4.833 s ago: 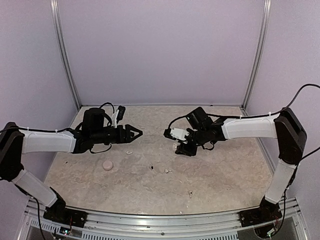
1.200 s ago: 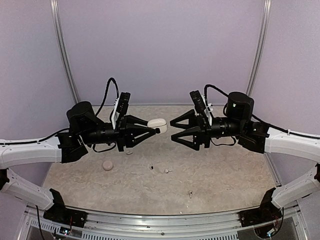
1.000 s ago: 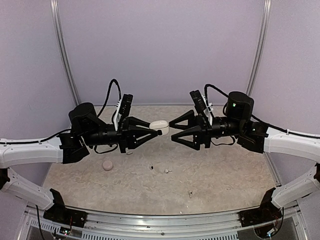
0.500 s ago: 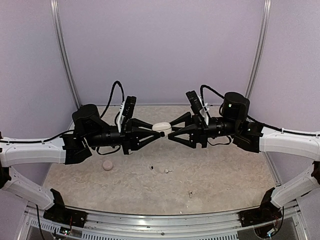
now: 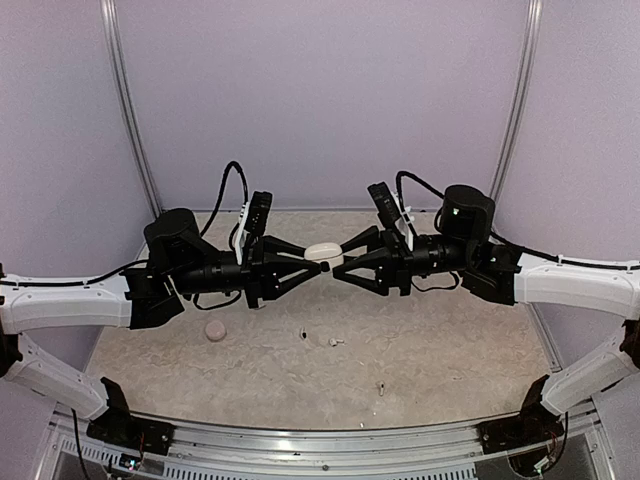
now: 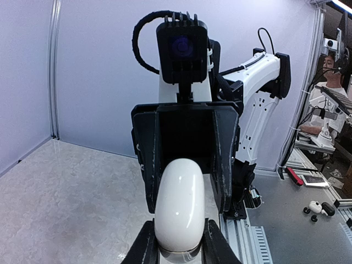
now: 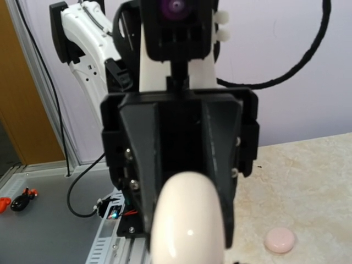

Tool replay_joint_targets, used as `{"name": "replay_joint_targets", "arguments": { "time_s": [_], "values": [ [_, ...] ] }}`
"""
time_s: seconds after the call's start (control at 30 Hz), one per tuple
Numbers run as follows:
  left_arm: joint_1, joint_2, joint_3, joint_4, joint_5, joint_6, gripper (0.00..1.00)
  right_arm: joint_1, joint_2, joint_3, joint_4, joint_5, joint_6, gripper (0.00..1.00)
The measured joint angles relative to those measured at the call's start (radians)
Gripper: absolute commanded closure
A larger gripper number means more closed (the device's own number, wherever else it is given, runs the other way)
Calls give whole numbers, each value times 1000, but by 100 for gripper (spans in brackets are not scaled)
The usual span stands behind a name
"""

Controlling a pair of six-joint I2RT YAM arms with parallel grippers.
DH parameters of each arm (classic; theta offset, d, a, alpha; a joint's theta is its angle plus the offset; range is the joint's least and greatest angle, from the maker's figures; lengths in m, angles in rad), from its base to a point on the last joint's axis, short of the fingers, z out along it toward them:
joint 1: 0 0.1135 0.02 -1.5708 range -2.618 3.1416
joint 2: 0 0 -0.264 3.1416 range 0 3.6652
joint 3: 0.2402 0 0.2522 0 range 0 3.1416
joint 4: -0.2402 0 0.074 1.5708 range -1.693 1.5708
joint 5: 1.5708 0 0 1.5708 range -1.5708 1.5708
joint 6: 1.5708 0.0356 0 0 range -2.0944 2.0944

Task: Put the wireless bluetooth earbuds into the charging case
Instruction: Pass from the left arm to the right

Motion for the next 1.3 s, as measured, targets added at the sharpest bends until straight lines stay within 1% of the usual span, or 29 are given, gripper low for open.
{"name": "replay_joint_targets", "arguments": {
  "time_s": [0.17,0.5,0.77,1.0,1.07,1.2,1.3],
  "values": [
    [-3,3,0,4,-6,0,87,2,8,6,4,-3,2,60],
    [-6,12,2,13,-12,12,87,6,16,6,8,-5,13,62],
    [-10,15,3,16,-13,14,87,6,17,8,8,-5,13,65],
    [-16,15,3,16,-18,15,85,6,18,8,9,-5,18,74],
    [-17,14,3,17,-21,15,82,6,18,8,10,-4,19,76],
    [-17,14,3,17,-28,16,70,6,18,8,12,2,16,79],
    [-20,13,3,16,-37,20,65,6,18,8,12,4,13,81]
  ]
}}
